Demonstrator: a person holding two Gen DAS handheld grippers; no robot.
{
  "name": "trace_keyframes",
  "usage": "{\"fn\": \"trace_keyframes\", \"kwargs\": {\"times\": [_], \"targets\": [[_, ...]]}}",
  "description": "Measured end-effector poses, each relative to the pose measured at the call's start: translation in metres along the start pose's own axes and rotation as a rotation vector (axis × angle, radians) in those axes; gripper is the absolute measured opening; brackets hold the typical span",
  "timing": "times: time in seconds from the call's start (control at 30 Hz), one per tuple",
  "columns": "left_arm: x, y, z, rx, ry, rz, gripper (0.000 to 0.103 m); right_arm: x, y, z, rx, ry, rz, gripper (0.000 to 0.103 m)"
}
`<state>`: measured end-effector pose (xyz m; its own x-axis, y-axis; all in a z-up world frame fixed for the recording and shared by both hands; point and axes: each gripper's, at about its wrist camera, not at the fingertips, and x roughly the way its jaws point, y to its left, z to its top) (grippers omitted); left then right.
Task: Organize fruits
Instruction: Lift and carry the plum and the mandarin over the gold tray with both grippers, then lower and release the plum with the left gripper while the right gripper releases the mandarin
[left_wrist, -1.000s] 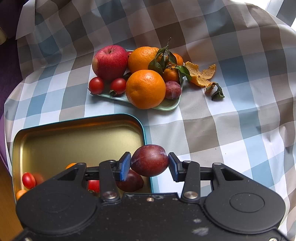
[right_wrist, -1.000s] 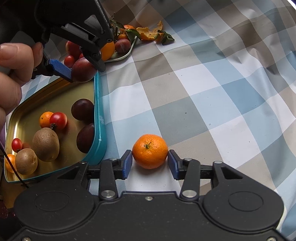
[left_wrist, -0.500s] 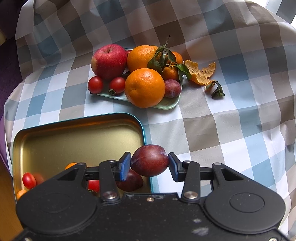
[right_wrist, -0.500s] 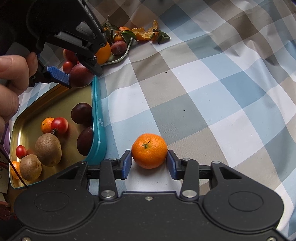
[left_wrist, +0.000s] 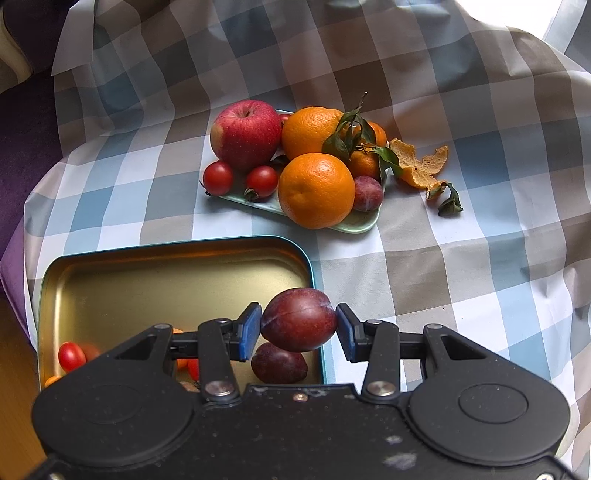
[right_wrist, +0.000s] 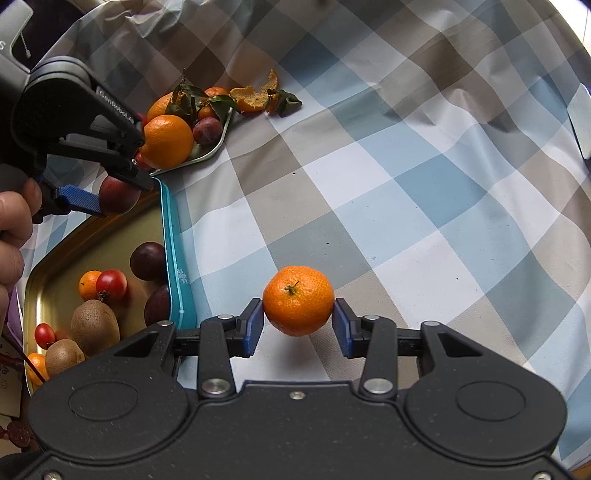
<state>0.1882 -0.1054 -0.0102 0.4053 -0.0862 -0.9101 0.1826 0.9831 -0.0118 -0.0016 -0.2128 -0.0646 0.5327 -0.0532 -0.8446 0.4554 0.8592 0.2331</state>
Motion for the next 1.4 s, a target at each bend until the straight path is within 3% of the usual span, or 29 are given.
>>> {"fn": "trace_keyframes", "kwargs": {"times": [0.37, 0.67, 1.07, 1.4], "targets": [[-0.013, 0.03, 0.003, -0.059, -0.028, 0.015, 0.044, -0.014, 0.006, 0.013, 0.043, -0.001, -0.009, 0.051], [-0.015, 0.074, 0.007, -0.135, -0.031, 0.055, 0.044, -0.029, 0.043, 0.038, -0.037, -0.057, 0.0, 0.051], [-0.014, 0.141, 0.008, -0.252, -0.008, 0.103, 0.044, -0.013, 0.104, 0.052, -0.106, -0.031, 0.098, 0.051], [-0.008, 0.17, 0.005, -0.25, 0.007, 0.163, 0.044, 0.002, 0.136, 0.057, -0.116, -0.002, 0.158, 0.051]]}}
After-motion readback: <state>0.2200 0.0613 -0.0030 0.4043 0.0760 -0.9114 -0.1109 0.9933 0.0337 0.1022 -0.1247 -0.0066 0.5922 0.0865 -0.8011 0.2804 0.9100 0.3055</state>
